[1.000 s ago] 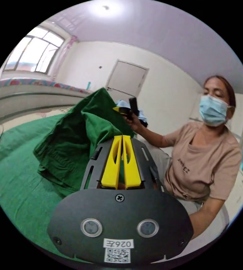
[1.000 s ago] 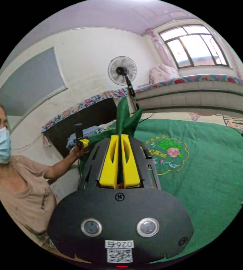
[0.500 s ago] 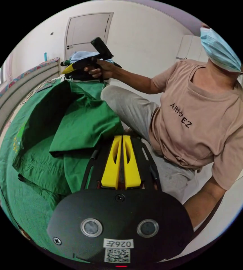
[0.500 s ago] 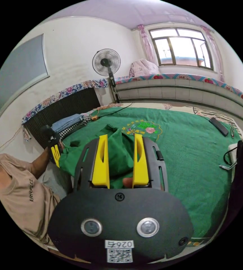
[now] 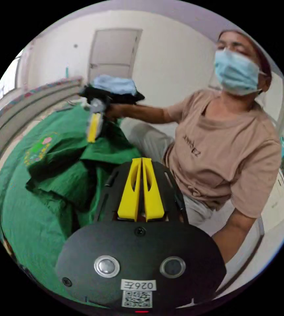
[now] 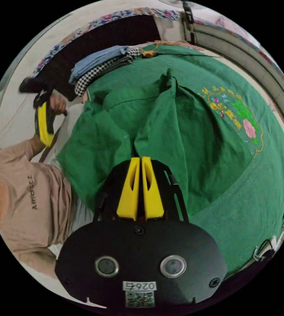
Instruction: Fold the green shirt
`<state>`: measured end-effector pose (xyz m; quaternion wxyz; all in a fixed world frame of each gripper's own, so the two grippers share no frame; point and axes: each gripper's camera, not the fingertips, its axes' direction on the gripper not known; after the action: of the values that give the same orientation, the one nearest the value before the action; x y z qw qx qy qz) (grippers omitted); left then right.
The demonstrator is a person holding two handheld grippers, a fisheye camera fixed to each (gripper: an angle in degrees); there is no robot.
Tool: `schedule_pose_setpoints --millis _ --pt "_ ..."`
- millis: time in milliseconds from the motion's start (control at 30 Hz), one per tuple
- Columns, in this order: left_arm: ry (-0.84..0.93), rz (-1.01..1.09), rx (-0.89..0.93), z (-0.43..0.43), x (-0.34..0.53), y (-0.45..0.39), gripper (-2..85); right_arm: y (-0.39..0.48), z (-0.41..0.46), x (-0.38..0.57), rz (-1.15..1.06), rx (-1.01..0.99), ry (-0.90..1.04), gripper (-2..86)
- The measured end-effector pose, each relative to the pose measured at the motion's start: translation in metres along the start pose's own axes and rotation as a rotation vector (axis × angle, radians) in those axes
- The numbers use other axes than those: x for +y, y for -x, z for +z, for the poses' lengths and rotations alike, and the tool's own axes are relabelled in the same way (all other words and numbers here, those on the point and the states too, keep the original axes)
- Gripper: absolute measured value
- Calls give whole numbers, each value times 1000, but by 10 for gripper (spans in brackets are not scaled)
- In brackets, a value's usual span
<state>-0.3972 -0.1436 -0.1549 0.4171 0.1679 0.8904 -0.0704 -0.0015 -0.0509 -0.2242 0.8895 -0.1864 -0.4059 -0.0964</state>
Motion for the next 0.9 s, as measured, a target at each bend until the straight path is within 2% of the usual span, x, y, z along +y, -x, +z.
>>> schedule_pose_setpoints --millis 67,167,233,300,367,433,500,533,600,733,833,900 --pt "-336 -250 -183 -73 33 37 -3 20 -22 28 -107 -85 -44 -12" --pt "-492 -498 -317 -112 59 96 27 27 -60 68 -70 -27 -92 -6" --pt "-438 -604 -388 -105 57 143 85 19 -91 75 20 46 -213 17" --pt "-315 -708 -425 -83 50 196 119 14 -117 53 90 118 -347 94" --pt "-134 -822 -364 -46 43 266 130 19 -113 13 63 141 -354 140" --pt "-66 -900 -312 -24 43 302 135 30 -90 -37 -9 142 -304 174" --pt "-66 -930 -278 -10 44 321 140 43 -28 -106 -96 134 -140 201" --pt "-94 -940 -266 -7 45 328 146 44 -8 -121 -109 141 -64 187" --pt "-127 -938 -234 -9 47 333 162 39 64 -153 -162 181 305 120" --pt "-107 -940 -260 -20 46 341 196 -2 -14 -123 -25 96 72 24" --pt "-79 -914 -295 -12 32 353 203 -55 -97 -40 195 124 -146 10" --pt "-28 -890 -273 7 17 365 204 -99 -150 54 422 80 -333 7"
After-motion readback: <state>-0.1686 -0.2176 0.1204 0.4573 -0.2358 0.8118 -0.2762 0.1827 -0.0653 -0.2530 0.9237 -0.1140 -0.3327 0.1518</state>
